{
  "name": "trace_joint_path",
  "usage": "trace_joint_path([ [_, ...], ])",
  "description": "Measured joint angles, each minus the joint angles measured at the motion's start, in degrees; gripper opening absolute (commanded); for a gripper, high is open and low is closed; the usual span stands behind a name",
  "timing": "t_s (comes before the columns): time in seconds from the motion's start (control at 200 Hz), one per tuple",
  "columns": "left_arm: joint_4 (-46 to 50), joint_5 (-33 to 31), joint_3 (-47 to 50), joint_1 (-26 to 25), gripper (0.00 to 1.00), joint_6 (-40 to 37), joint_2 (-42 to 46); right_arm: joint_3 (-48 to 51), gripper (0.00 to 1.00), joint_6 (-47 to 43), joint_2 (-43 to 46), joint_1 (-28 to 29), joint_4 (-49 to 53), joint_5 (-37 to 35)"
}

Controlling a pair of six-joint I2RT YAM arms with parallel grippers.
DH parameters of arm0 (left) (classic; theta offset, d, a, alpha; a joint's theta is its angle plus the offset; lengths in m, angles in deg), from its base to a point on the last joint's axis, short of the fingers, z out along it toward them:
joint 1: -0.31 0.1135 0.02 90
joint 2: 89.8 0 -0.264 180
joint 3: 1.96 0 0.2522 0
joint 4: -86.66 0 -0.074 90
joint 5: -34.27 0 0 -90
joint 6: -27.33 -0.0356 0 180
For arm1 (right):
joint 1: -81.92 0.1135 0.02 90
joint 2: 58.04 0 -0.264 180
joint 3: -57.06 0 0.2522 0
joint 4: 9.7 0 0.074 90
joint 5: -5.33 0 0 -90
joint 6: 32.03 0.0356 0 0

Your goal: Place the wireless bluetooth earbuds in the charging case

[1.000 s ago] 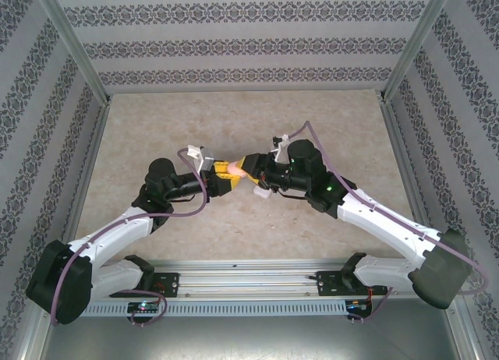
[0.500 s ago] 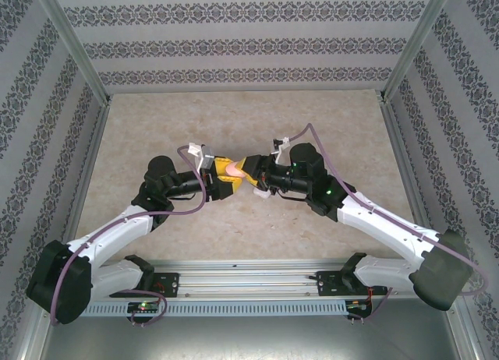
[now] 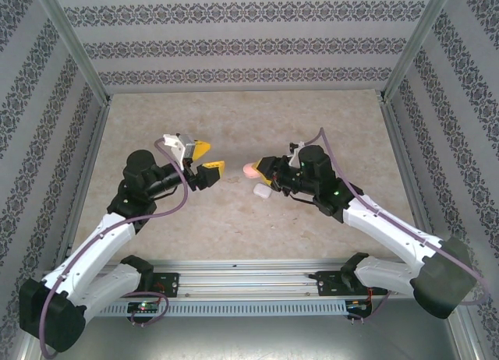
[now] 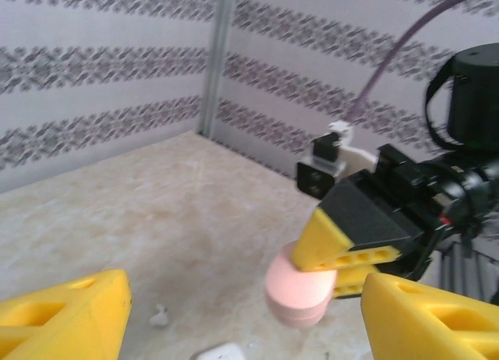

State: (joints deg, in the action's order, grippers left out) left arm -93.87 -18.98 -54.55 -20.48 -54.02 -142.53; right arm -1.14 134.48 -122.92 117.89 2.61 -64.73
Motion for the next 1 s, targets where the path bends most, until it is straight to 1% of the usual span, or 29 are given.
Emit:
trace_joint_path([
  [0.14,3.3,-2.2,0.2,0.3,0.73,-1.2,-1.8,-0.2,0.12,-2.9,-3.7,-2.2,0.6,-0.5],
  [0.275,3.5,-4.0,0.8,0.3,0.73,-1.8,-4.3,-4.3,0.13,-6.4,-13.9,-2.8,2.6,-0.4],
  [0.405,3.7,-5.6,1.0,0.5,0.72,-2.5,-6.2,-13.6,0.13,-9.2,-27.8,-2.8,2.8,1.9],
  [0.525,3.7,-7.0,2.0,1.2,0.72,-3.3,-6.2,-25.1,0.13,-12.0,-41.4,-2.7,2.7,4.9],
  [0.61,4.1,-7.3,2.6,1.7,0.72,-3.9,-6.1,-32.5,0.13,-13.9,-49.3,-2.7,3.0,6.4],
  [0.684,5.1,-7.5,3.1,2.0,0.72,-4.5,-5.9,-37.0,0.13,-15.2,-54.5,-2.7,3.0,7.2],
  [0.869,7.5,-8.4,5.5,2.6,0.73,-6.1,-3.4,-42.2,0.18,-17.2,-62.9,-2.8,3.3,8.4],
  [0.909,7.8,-8.6,6.0,2.6,0.73,-6.4,-3.1,-42.9,0.19,-17.5,-63.8,-2.9,3.0,9.7],
  [0.959,7.9,-8.7,6.5,2.7,0.73,-6.8,-3.0,-44.0,0.2,-18.3,-64.2,-2.9,3.4,9.6],
  [1.004,7.9,-8.8,6.9,2.8,0.73,-7.0,-3.0,-44.4,0.24,-18.8,-64.4,-2.9,3.8,9.6],
])
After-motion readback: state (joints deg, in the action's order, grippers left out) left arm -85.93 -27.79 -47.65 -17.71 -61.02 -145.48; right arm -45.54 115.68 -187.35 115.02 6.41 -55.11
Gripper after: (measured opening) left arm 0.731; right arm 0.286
